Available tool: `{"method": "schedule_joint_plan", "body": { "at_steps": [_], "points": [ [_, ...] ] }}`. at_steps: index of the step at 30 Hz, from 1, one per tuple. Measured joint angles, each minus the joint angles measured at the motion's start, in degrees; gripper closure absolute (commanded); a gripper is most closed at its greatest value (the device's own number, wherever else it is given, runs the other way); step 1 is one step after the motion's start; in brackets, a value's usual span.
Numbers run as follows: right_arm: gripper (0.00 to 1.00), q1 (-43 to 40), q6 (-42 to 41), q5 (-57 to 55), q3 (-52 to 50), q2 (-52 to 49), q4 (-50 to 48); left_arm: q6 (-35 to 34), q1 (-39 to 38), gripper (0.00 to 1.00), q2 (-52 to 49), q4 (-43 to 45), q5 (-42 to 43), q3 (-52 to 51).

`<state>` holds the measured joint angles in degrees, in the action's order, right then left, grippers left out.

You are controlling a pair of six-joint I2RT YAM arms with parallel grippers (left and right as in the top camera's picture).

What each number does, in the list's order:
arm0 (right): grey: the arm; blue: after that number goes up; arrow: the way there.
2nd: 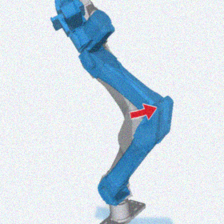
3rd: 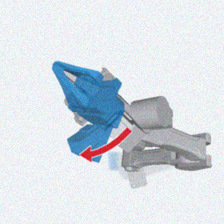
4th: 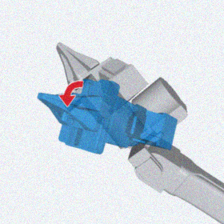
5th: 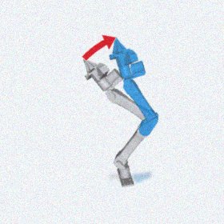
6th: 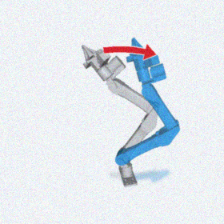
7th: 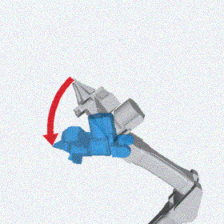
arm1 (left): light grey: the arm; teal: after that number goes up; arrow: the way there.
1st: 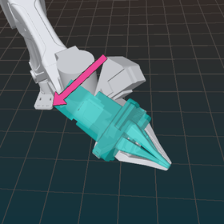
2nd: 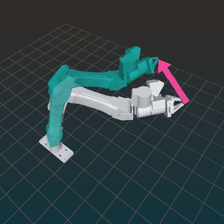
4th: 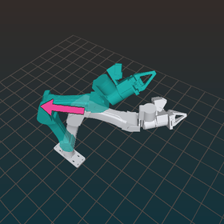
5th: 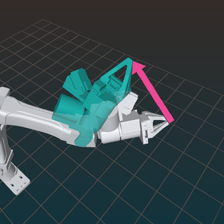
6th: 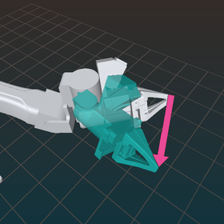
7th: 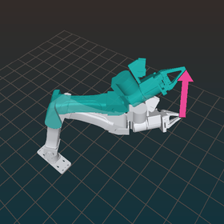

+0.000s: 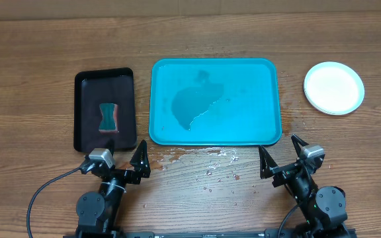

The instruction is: Clean dirty plates on tray and stack at the side

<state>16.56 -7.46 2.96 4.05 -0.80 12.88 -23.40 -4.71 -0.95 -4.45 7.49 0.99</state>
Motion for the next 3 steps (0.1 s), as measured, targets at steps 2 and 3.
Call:
{"method": "schedule_joint_plan", "body": {
  "at_steps": [2,3],
  "points": [
    [0.0,0.0,0.0,0.0,0.0,0.0,0.0,0.0,0.0,0.0,0.0,0.0,0.0,0.0],
    [0.0,0.0,0.0,0.0,0.0,0.0,0.0,0.0,0.0,0.0,0.0,0.0,0.0,0.0]
  ]
}}
